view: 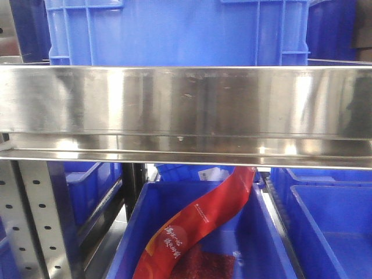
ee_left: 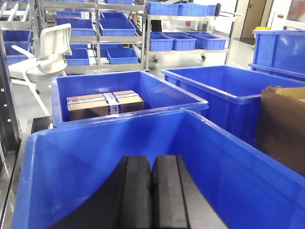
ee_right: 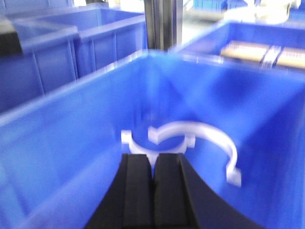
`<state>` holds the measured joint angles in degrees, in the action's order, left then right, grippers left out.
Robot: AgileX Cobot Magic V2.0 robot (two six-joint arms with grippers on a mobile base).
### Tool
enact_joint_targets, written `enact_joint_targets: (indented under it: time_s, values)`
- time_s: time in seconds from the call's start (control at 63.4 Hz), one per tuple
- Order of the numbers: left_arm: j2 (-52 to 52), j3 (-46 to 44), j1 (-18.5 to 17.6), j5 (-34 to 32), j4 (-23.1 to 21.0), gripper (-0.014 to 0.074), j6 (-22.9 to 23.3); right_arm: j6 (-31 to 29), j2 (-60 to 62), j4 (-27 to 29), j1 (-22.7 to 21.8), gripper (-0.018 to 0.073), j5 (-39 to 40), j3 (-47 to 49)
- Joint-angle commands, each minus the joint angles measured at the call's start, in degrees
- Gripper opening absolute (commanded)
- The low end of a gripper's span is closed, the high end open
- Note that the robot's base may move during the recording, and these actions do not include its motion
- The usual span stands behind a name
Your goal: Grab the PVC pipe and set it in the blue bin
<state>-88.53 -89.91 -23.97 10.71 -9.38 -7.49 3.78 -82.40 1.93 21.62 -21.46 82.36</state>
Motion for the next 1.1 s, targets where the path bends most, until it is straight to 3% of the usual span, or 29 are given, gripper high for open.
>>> enact_joint_targets:
  time_s: [0.0,0.174,0.347,0.6,0.71,1.089]
  values:
    - [4.7,-0.3,-0.3,2.6,-0.4,-0.0111,-0.1,-0.4,4.8,0.0,0.1,-0.0169,-2.6,0.3]
    - [11.6,1.6,-0.3,8.8,-0.6,-0.0111,-0.1,-0.4,11.6,0.0,0.1,-0.0169,-5.5,0.1]
    - [19.8,13.6,-0.3,8.8,-2.5,-0.0111,-0.1,-0.4,17.6,0.0,0.1,-0.0169,-2.0,-8.8]
    - [33.6,39.0,-0.3,-5.6,-5.0,-0.0111,-0.1,-0.4,30.0,0.0,0.1,-0.0169,13.8,-31.4]
    - [38.5,46.0,-0.3,-9.3,-5.0,-0.0111,-0.1,-0.4,33.9,0.0,0.1,-0.0169,14.4,-36.0]
    - [44.2,50.0,-0.3,-10.2,-5.0,-0.0111,-0.1,-0.4,36.3,0.0,0.1,-0.0169,15.1,-36.8]
